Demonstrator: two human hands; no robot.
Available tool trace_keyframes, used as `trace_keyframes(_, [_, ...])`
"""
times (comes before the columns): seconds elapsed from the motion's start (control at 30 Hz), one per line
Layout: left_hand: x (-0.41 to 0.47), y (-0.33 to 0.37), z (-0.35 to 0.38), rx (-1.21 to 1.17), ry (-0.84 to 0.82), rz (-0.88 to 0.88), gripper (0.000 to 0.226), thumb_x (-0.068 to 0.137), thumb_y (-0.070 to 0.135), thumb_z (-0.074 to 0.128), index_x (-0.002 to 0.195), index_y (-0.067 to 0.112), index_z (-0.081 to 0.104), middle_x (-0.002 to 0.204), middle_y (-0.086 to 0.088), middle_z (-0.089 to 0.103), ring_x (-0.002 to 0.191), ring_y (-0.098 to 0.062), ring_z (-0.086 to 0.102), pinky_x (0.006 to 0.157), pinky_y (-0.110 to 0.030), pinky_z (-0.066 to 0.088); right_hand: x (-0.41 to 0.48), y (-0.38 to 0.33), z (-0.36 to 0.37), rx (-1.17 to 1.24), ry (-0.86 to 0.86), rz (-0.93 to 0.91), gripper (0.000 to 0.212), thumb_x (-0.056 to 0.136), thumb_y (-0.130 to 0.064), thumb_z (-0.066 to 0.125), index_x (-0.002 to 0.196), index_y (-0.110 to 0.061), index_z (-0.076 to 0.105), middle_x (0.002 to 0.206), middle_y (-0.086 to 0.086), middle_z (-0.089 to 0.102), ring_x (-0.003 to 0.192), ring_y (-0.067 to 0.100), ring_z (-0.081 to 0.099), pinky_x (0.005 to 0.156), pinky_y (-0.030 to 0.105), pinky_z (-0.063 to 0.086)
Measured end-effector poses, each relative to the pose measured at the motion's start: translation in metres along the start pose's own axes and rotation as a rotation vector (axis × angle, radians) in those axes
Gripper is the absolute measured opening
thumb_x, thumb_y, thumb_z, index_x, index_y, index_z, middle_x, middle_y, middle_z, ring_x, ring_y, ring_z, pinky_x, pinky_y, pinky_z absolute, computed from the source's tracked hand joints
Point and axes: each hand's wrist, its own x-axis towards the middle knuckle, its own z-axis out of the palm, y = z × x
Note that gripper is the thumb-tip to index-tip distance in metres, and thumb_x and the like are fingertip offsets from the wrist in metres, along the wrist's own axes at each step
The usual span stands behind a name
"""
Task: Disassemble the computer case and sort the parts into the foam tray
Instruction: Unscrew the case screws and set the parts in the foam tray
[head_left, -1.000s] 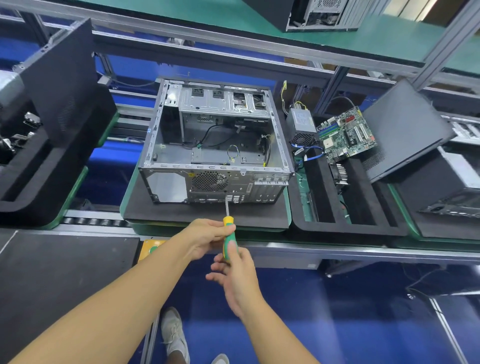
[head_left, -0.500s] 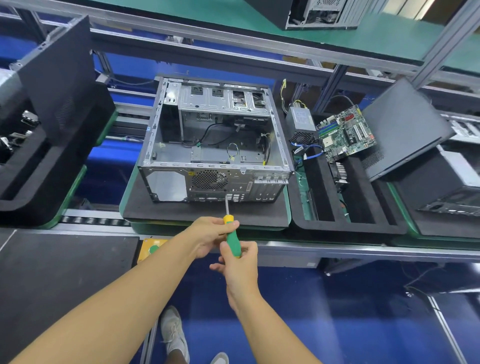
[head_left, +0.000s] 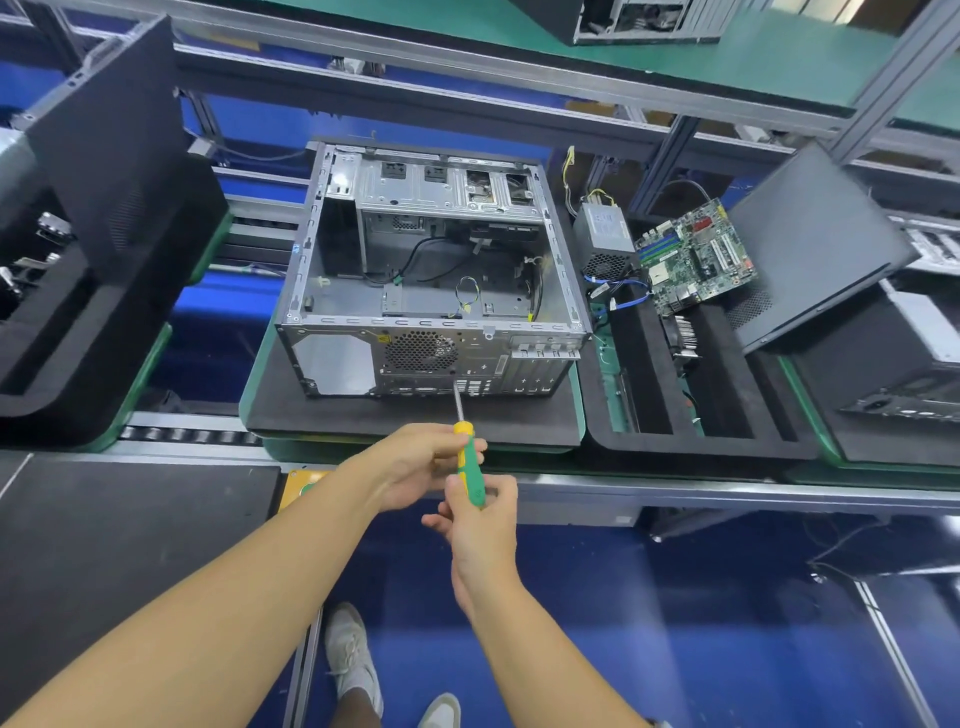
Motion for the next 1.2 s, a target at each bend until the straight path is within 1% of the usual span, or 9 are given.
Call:
trace_keyframes(0.13, [0.004,0.003,0.005,0.187,0.117,0.002,0.027,0.084,0.023,0.079,0.103,0.006,0.073,0.096,-0.011,0.072,0.086,-0.022,0.070,0.079,-0.036,0.059,-0.003,0.001,0.001,-0.141,-0.007,-0.055,0.021,0.095,-0.019,0.067,0.105,-0.017,0.048,0.098,0.007,0.060,0.062,0.010,0.066,0.069,0.043,0.062])
trace_keyframes(0.33, [0.003,-0.001,-0.006,-0.054,0.065,0.021,0.025,0.090,-0.002,0.066,0.115,-0.005,0.065,0.105,-0.019,0.074,0.097,-0.026,0.074,0.072,-0.032,0.059,0.000,-0.008,-0.008,0.306,-0.165,0.361,0.051,0.103,-0.046,0.047,0.115,0.003,0.057,0.072,0.014,0.061,0.058,0.022,0.058,0.050,0.034,0.052])
trace_keyframes(0.47, [0.002,-0.002,-0.001,-0.037,0.013,0.022,0.020,0.097,0.008,0.061,0.116,0.002,0.064,0.114,-0.012,0.073,0.104,-0.022,0.070,0.087,-0.038,0.057,0.001,-0.003,-0.008,0.204,-0.103,0.159,0.019,0.103,-0.019,0.055,0.113,-0.003,0.052,0.087,0.012,0.059,0.064,0.017,0.059,0.056,0.032,0.056])
trace_keyframes(0.63, [0.003,-0.002,0.010,0.083,0.132,0.069,0.026,0.086,0.020,0.077,0.104,0.002,0.070,0.080,-0.006,0.069,0.069,-0.016,0.067,0.066,-0.028,0.056,0.003,-0.003,0.000,0.008,-0.015,-0.003,0.023,0.095,-0.008,0.063,0.109,-0.013,0.045,0.103,0.012,0.055,0.072,0.015,0.060,0.063,0.033,0.058])
trace_keyframes(0.77, [0.001,-0.005,-0.002,-0.055,0.109,0.079,0.031,0.088,-0.001,0.070,0.118,-0.001,0.065,0.100,-0.017,0.074,0.087,-0.024,0.073,0.073,-0.033,0.059,0.002,-0.013,-0.002,0.248,-0.105,0.231,0.039,0.100,-0.036,0.059,0.121,-0.004,0.052,0.091,0.015,0.057,0.066,0.022,0.060,0.057,0.037,0.056])
trace_keyframes(0.87, [0.000,-0.003,-0.005,-0.137,0.046,0.048,0.029,0.095,-0.008,0.055,0.122,0.003,0.058,0.114,-0.020,0.072,0.106,-0.030,0.071,0.083,-0.039,0.058,0.006,-0.011,-0.006,0.323,-0.109,0.307,0.042,0.107,-0.031,0.046,0.126,0.006,0.054,0.079,0.016,0.060,0.059,0.022,0.060,0.052,0.036,0.055])
trace_keyframes(1.03, [-0.006,0.012,0.006,0.405,0.178,0.049,0.021,0.093,0.027,0.067,0.111,0.017,0.068,0.107,0.000,0.072,0.104,-0.014,0.065,0.093,-0.035,0.051,0.008,-0.006,-0.005,0.243,-0.100,0.174,0.017,0.102,-0.011,0.057,0.117,-0.005,0.052,0.097,0.015,0.056,0.065,0.016,0.060,0.061,0.033,0.057])
trace_keyframes(1.13, [-0.017,0.030,0.009,0.881,0.595,0.540,0.012,0.088,0.031,0.066,0.084,0.022,0.060,0.070,0.008,0.060,0.066,-0.008,0.056,0.058,-0.026,0.043,0.010,-0.005,-0.002,0.251,-0.084,0.172,0.024,0.097,-0.002,0.061,0.116,-0.012,0.049,0.102,0.013,0.054,0.063,0.014,0.060,0.060,0.031,0.056])
trace_keyframes(1.2, [-0.027,0.058,0.011,1.081,0.603,1.039,0.015,0.088,0.025,0.063,0.079,0.020,0.052,0.067,0.010,0.050,0.063,-0.014,0.047,0.059,-0.032,0.042,0.010,-0.007,-0.001,0.268,-0.095,0.204,0.026,0.096,-0.005,0.063,0.115,-0.013,0.048,0.104,0.013,0.054,0.060,0.013,0.055,0.053,0.028,0.051])
